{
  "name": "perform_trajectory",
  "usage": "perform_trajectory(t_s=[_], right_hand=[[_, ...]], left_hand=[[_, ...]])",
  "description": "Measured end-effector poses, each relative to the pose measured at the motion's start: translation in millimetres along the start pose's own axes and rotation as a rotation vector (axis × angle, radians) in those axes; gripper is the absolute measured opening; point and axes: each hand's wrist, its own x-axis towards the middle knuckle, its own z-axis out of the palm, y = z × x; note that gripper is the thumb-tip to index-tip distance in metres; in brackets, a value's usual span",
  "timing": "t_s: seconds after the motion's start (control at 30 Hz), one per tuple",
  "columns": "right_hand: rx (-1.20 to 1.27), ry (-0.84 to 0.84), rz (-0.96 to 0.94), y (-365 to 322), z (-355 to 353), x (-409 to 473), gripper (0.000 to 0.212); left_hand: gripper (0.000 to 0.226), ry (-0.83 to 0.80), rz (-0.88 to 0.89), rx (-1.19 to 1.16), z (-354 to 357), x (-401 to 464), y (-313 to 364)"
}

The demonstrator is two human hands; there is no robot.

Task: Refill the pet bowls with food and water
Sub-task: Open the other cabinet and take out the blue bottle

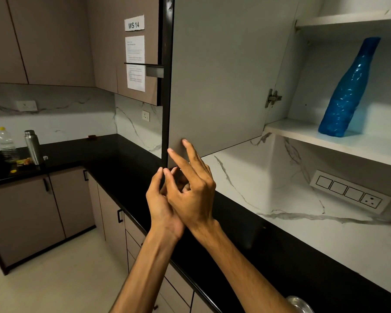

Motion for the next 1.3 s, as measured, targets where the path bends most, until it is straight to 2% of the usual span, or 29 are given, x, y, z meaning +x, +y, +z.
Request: perform_trajectory(t_s=[0.27,0.4,0.7,0.87,1.0,1.07,1.17,1.3], right_hand=[[-0.005,0.027,0.05,5.3,-21.5,-7.6,0.043],[-0.05,0.066,0.066,17.0,-42.0,-5.8,0.041],[-0.168,0.15,0.099,62.4,-97.7,-1.5,0.039],[-0.24,0.187,0.122,98.4,-134.5,0.3,0.041],[-0.32,0.209,0.125,130.0,-169.2,7.5,0.042],[-0.349,0.226,0.131,146.5,-186.6,12.1,0.042],[-0.394,0.249,0.115,168.1,-211.6,21.4,0.041],[-0.448,0.291,0.111,204.2,-252.3,39.0,0.041]], left_hand=[[0.054,-0.045,-0.019,0.035,10.6,-12.4,-18.5],[0.051,-0.064,-0.071,0.089,22.4,-12.1,-34.1],[0.066,-0.217,-0.161,0.193,63.3,-16.8,-84.2],[0.059,-0.253,-0.229,0.235,86.9,-8.3,-124.6],[0.041,-0.265,-0.352,0.306,105.0,4.1,-161.1],[0.043,-0.29,-0.392,0.326,115.9,8.0,-177.7],[0.047,-0.349,-0.377,0.36,129.7,15.1,-199.4],[0.033,-0.478,-0.361,0.457,160.3,23.3,-233.4]])
